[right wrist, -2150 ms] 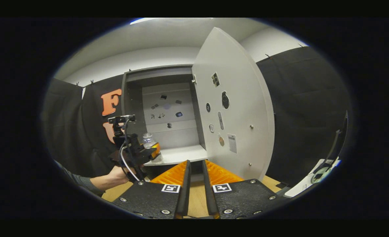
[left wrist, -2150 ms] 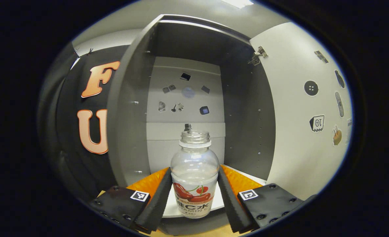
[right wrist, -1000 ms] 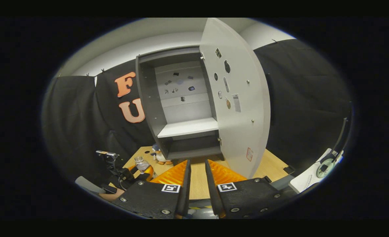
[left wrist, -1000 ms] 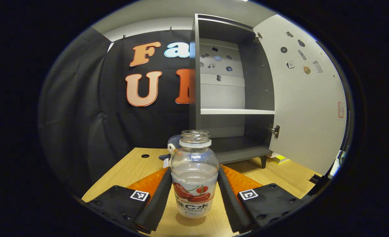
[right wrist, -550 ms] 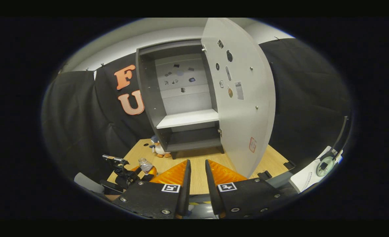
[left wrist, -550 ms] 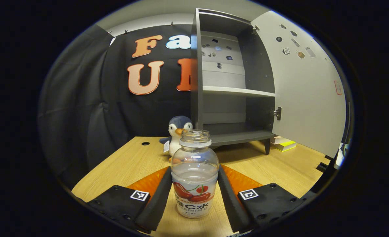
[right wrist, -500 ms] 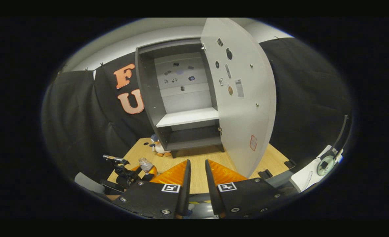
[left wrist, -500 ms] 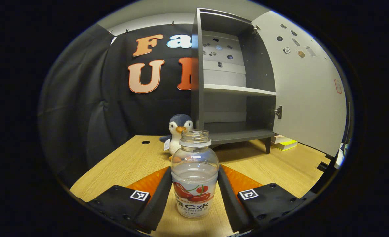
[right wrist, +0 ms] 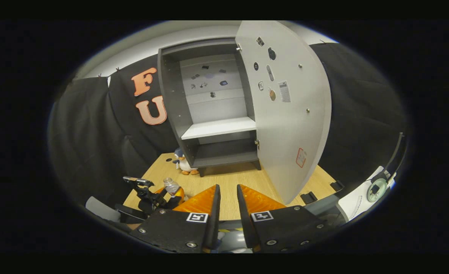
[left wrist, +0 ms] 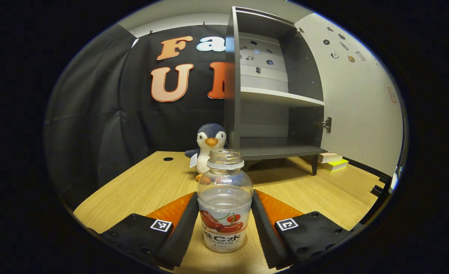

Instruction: Open the cabinet door with the right hand, grasp the bottle in the cabinet with the left hand and place it on the coaster, then close the cabinet door with the right hand.

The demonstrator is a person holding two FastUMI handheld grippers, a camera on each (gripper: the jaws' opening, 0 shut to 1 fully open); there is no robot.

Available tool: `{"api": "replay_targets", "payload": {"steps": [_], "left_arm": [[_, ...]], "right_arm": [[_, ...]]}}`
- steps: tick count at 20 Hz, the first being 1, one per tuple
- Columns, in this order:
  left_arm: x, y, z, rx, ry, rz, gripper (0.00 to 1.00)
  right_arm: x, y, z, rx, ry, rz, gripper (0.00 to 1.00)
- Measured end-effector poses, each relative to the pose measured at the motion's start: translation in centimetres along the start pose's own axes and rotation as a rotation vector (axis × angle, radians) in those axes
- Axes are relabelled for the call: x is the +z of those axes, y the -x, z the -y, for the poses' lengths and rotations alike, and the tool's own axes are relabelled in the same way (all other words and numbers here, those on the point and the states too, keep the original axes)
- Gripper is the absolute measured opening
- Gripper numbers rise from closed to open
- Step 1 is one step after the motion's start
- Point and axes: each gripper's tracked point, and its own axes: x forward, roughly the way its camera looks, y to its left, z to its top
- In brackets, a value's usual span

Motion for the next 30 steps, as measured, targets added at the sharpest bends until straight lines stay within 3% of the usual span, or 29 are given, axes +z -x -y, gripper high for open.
{"api": "replay_targets", "payload": {"steps": [7, 16, 30], "left_arm": [[-0.1, -0.5, 0.2, -0.005, -0.018, 0.000, 0.85], [-0.4, 0.0, -1.2, 0.028, 0.043, -0.025, 0.88], [2.2, 0.5, -0.5, 0.034, -0.073, 0.033, 0.91]], "right_arm": [[-0.7, -0.6, -0.3, 0.009, -0.024, -0.029, 0.27], [-1.3, -0.3, -0.1, 0.018, -0.044, -0.041, 0.27], [-2.0, -0.2, 0.0, 0.040, -0.075, -0.053, 0.27]]}}
